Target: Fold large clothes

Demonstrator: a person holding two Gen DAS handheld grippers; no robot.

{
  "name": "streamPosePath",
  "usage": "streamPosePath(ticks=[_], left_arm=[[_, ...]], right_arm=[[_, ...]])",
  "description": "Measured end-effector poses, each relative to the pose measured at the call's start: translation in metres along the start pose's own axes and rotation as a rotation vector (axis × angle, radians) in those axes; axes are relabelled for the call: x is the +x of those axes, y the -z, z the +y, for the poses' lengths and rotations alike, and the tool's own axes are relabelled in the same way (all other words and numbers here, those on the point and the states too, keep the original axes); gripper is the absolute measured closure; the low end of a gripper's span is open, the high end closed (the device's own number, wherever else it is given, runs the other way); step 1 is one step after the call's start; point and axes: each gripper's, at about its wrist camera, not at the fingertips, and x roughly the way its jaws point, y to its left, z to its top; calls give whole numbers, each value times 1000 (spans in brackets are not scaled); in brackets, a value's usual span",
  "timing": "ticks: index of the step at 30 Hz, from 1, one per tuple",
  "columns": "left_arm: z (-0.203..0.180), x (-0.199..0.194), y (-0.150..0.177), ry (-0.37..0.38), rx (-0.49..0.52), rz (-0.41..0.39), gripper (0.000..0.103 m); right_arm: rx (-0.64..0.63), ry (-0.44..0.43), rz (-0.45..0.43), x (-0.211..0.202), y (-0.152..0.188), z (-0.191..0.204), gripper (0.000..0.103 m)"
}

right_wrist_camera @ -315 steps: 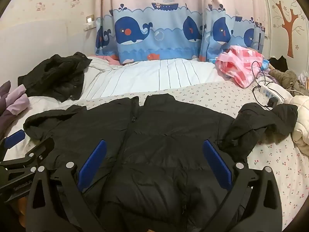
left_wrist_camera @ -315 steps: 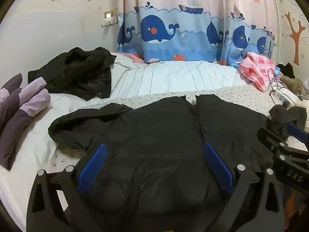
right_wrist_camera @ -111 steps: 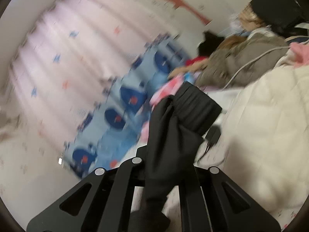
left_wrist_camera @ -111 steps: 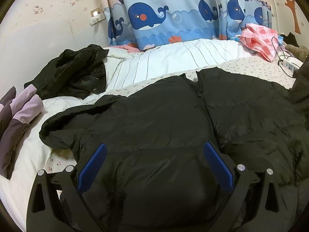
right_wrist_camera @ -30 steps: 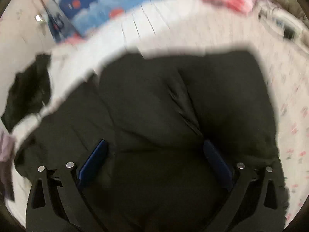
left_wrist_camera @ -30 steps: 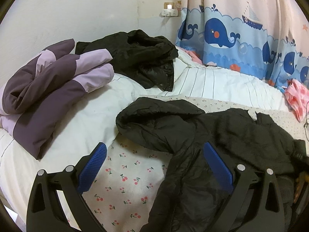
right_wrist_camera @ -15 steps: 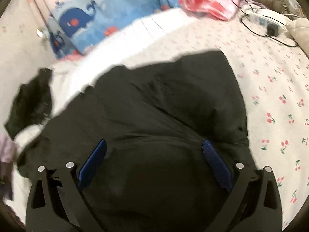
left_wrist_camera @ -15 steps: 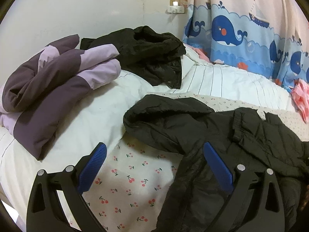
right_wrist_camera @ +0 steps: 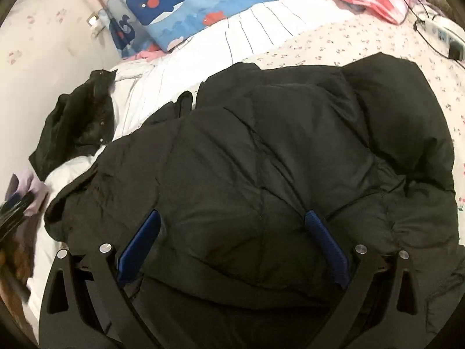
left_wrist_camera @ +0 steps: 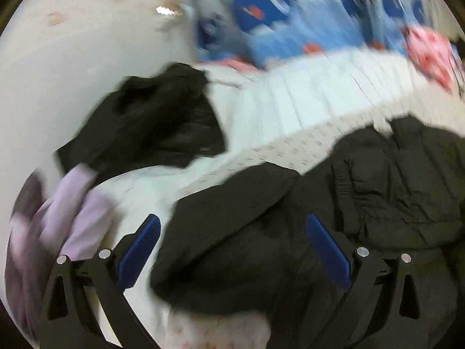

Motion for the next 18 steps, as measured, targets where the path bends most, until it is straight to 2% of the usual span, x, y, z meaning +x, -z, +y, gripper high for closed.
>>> streamPosePath(ticks=[3,7,10,12,13,15,16,18], left_arm=[[-22,57,-21,-56,106,95,7],[-34,117,-23,-122,148,203,7],[-29,142,-20,-165,124,237,7],[-20,151,-19,-142,69,258,10],[-14,155,-18,-133,34,268,17],[-1,163,-15,-68,-46,299,73],[5,164,-13,-28,-96,310,84],[20,159,-11,35,-191,293,92]], right_arm=[[22,-7,6,0,-4,-1,7],[38,-14,13,2,-7,-2,7],[36,-14,18,4,-7,-2,7],[33,-11,19,4,-6,-1,7],[32,-9,19,3,-6,0,7],[29,-5,18,3,-6,2,7],[28,-5,17,3,-5,3,7],[26,-7,15,4,-5,4,7]])
